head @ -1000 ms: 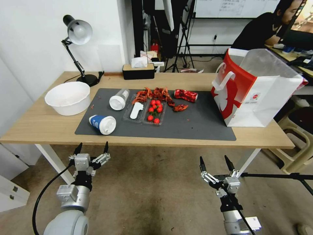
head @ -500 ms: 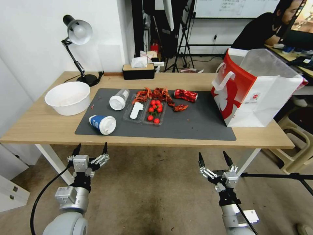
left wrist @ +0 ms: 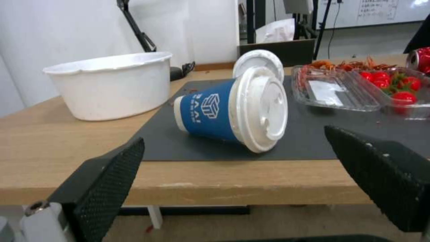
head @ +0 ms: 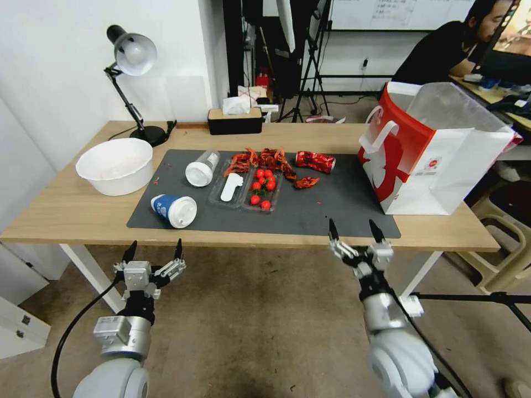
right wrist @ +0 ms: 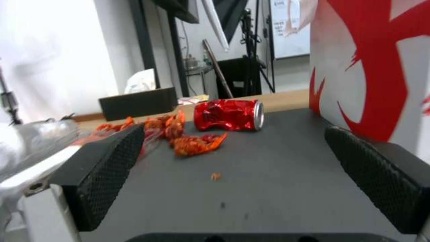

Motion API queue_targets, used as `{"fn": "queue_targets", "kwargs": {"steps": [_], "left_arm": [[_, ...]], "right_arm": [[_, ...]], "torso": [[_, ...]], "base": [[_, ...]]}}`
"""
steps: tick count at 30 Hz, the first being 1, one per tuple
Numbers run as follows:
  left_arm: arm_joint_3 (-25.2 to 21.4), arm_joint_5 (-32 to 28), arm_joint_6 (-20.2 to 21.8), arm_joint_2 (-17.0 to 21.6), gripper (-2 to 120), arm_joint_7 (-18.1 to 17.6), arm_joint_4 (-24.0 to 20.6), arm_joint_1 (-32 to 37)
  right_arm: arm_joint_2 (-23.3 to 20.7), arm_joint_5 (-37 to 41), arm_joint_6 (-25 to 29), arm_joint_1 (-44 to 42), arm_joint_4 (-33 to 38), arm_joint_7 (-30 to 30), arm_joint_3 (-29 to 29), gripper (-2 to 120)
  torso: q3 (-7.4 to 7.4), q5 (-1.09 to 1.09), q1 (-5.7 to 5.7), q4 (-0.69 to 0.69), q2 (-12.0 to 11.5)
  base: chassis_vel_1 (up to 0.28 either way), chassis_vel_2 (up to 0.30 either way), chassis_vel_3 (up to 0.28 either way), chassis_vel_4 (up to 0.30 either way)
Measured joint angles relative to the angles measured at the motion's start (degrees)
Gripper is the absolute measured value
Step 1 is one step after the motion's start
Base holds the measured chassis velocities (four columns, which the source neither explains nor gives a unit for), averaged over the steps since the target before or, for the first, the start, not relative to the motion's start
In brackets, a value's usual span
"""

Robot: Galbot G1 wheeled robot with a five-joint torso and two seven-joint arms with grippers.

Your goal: Pick up the trash from the table and place it into the takeout bag.

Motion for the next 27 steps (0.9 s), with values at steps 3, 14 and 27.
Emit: {"fn": "queue_targets", "kwargs": {"steps": [3,14,27], "left_arm": [[0.02,0.05,0.03,0.0,100,0.03,0.3,-0.14],[0.35,0.82,0.15,-0.78,100,0.12,1.66,-0.74],[0.17,1.1,0.02,-1.24,100,0.18,2.0,-0.56]], "right_arm": [[-0.22,1.92,-1.4,3.1,-1.13,1.36,-0.93,100],[0.34,12.21,-7.54,22.46,-8.99,11.05,-8.92,100],[0.81,19.26,-11.11,40.5,-19.09,16.04,-17.6,100]], "torso": [[0.0,0.01,0.0,0.01,0.0],[0.0,0.0,0.0,0.01,0.0],[-0.01,0.01,0.01,0.0,0.0]], "base": [[0.0,0.0,0.0,0.0],[0.0,0.0,0.0,0.0],[0.0,0.0,0.0,0.0]]}}
